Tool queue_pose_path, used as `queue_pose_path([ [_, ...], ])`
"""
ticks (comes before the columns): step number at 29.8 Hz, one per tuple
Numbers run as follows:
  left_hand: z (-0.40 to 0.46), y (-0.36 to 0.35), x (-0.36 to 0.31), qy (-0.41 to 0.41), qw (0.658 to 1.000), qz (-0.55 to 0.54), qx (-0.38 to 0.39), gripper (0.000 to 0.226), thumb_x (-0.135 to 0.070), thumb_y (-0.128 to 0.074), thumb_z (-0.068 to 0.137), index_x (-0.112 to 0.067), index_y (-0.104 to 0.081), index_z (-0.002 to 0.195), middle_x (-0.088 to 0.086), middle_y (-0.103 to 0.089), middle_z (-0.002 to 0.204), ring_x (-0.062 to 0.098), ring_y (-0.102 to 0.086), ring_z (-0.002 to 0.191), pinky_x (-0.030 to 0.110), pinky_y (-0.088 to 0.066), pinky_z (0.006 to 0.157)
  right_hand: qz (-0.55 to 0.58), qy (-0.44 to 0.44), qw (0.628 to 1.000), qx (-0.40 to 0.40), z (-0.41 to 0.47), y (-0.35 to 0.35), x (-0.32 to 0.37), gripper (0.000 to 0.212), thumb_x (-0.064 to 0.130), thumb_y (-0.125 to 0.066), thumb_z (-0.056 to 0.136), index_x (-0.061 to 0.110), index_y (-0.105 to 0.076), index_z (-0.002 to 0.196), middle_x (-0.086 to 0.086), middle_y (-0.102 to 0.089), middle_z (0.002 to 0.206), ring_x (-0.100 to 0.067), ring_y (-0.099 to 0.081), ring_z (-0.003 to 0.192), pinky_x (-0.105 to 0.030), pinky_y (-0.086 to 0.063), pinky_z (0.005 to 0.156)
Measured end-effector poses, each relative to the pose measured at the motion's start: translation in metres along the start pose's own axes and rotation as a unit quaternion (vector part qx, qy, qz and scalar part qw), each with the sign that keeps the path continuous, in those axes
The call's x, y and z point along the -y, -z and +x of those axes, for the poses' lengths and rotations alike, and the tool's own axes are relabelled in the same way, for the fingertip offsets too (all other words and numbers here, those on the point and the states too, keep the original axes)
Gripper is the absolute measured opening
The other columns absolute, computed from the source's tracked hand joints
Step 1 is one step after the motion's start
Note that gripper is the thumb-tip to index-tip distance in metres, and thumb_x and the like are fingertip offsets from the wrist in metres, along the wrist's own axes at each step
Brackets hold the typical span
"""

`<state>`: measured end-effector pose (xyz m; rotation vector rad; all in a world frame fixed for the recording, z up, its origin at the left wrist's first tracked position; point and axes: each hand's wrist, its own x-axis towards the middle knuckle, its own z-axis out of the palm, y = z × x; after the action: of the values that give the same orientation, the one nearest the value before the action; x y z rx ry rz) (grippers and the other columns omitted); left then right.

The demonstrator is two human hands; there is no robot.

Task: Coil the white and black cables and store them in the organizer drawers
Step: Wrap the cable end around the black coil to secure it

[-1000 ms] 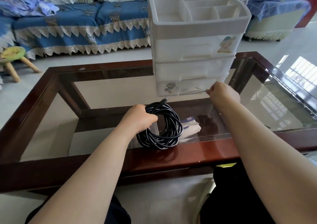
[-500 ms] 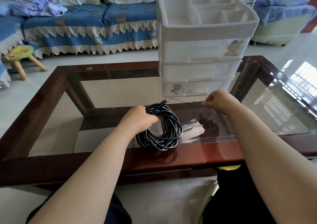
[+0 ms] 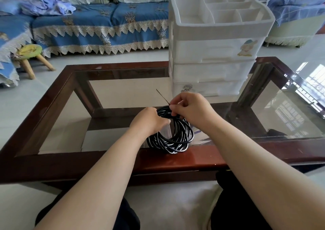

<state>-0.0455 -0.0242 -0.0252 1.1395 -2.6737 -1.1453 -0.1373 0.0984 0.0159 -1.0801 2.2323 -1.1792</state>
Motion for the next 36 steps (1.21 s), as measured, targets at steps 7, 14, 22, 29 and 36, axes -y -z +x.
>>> queue_pose_path([
  [7, -0.002, 0.002, 0.009, -0.022, 0.999, -0.046, 0.018, 0.048, -0.058, -0.069, 0.076, -0.015, -0.055, 0.06, 0.004, -0.054, 0.059, 0.018, -0.048, 0.052, 0.03, -0.034, 0.056, 0.026, -0.035, 0.998, 0.04, 0.005, -0.008, -0.007, 0.018, 0.009, -0.054, 0.093, 0.024, -0.064, 0.092, 0.008, -0.067, 0.072, -0.003, -0.059, 0.063, -0.008, -0.042, 0.05],
  [14, -0.009, 0.002, 0.01, -0.029, 0.996, -0.075, 0.044, 0.057, -0.066, -0.062, 0.077, -0.012, -0.056, 0.06, 0.002, -0.051, 0.055, 0.016, -0.046, 0.051, 0.03, -0.032, 0.058, 0.089, -0.057, 0.99, 0.089, 0.001, -0.003, -0.013, 0.03, 0.001, -0.056, 0.087, 0.022, -0.067, 0.105, 0.005, -0.066, 0.07, -0.003, -0.061, 0.062, -0.024, -0.051, 0.066],
  [22, -0.014, 0.004, 0.007, -0.039, 0.996, -0.05, 0.067, 0.059, -0.066, -0.066, 0.072, -0.007, -0.061, 0.07, 0.005, -0.051, 0.061, 0.017, -0.045, 0.055, 0.031, -0.031, 0.058, 0.008, -0.016, 0.997, 0.07, -0.006, -0.003, -0.003, 0.012, 0.011, -0.066, 0.085, 0.022, -0.065, 0.079, 0.001, -0.059, 0.06, -0.009, -0.059, 0.05, -0.025, -0.054, 0.057],
  [29, -0.018, 0.003, 0.001, -0.038, 0.997, -0.001, 0.069, 0.089, -0.078, -0.056, 0.041, 0.002, -0.063, 0.079, 0.006, -0.052, 0.064, 0.018, -0.047, 0.06, 0.036, -0.035, 0.06, -0.165, 0.051, 0.984, 0.041, -0.013, -0.005, 0.005, 0.006, 0.024, -0.06, 0.085, 0.027, -0.064, 0.087, 0.011, -0.059, 0.067, -0.003, -0.05, 0.059, -0.022, -0.037, 0.05],
  [36, -0.019, 0.005, -0.001, -0.044, 0.996, 0.036, 0.073, 0.059, -0.066, -0.055, 0.053, -0.008, -0.054, 0.064, 0.008, -0.048, 0.063, 0.019, -0.041, 0.058, 0.034, -0.032, 0.058, -0.247, 0.071, 0.966, 0.018, -0.022, -0.013, 0.012, 0.011, 0.031, -0.053, 0.088, 0.028, -0.061, 0.095, 0.007, -0.064, 0.086, -0.018, -0.059, 0.082, -0.027, -0.041, 0.059],
])
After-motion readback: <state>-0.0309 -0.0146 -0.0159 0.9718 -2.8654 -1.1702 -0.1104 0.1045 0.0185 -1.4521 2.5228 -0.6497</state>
